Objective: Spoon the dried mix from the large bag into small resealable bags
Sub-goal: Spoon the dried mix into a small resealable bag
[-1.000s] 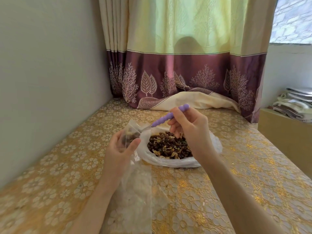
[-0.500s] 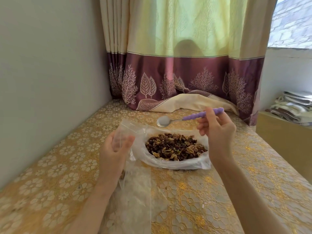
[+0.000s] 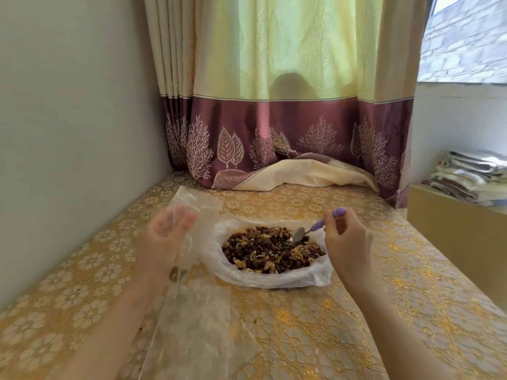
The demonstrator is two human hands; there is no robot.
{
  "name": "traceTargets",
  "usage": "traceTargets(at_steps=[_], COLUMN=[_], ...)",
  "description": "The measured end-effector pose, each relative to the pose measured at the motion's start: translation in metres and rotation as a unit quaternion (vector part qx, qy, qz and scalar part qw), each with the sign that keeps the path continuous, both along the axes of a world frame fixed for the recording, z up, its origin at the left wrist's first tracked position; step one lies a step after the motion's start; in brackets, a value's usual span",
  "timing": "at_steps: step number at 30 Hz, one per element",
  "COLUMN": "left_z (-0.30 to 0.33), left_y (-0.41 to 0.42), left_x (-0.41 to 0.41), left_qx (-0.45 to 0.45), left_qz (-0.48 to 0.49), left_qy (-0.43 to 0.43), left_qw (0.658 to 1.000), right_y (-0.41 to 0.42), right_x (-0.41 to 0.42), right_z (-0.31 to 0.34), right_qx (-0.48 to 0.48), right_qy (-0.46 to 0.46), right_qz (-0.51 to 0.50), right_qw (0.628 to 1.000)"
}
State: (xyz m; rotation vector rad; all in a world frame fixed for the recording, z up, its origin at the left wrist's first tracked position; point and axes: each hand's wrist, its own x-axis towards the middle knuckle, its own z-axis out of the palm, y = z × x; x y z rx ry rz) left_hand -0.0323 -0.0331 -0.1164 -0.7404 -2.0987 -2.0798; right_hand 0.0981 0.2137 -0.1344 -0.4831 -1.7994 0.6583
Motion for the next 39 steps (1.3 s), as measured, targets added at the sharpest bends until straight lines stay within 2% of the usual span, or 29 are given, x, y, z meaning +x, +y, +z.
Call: traceTargets(at_steps=[3, 6, 11, 23, 28, 31, 34, 39], left_z=[-0.003, -0.012, -0.028, -0.034, -0.033, -0.033, -0.033, -0.036], left_y=[0.006, 0.015, 0.022, 0.017, 0.016, 0.014, 0.013, 0.015], left_x=[-0.009, -0.011, -0.002, 0.004, 0.001, 0.0, -0.002, -0.003], left_qx=[-0.05, -0.055, -0.042, -0.033, -0.026, -0.018, -0.023, -0.063], left_qz=[-0.019, -0.025, -0.044, -0.059, -0.061, -0.056, -0.056, -0.062], left_qy=[0.006, -0.011, -0.015, -0.005, -0.02, -0.032, -0.029, -0.005], left_qw=[0.999, 0.998, 0.998, 0.998, 0.998, 0.998, 0.998, 0.996], right_y=[0.003, 0.008, 0.011, -0.002, -0.004, -0.001, 0.002, -0.003], right_x=[-0.005, -0.003, 0.004, 0.004, 0.003, 0.003, 0.002, 0.0], right_z=[0.001, -0.001, -0.005, -0.013, -0.012, -0.012, -0.014, -0.01], right_qx=[-0.094, -0.182, -0.271, -0.332, -0.302, -0.316, -0.334, -0.307], right_qy=[0.0, 0.017, 0.008, 0.025, 0.058, 0.081, 0.09, 0.098], right_qz=[0.028, 0.045, 0.121, 0.149, 0.089, 0.071, 0.063, 0.078], right_qw=[0.995, 0.982, 0.955, 0.931, 0.947, 0.942, 0.936, 0.944])
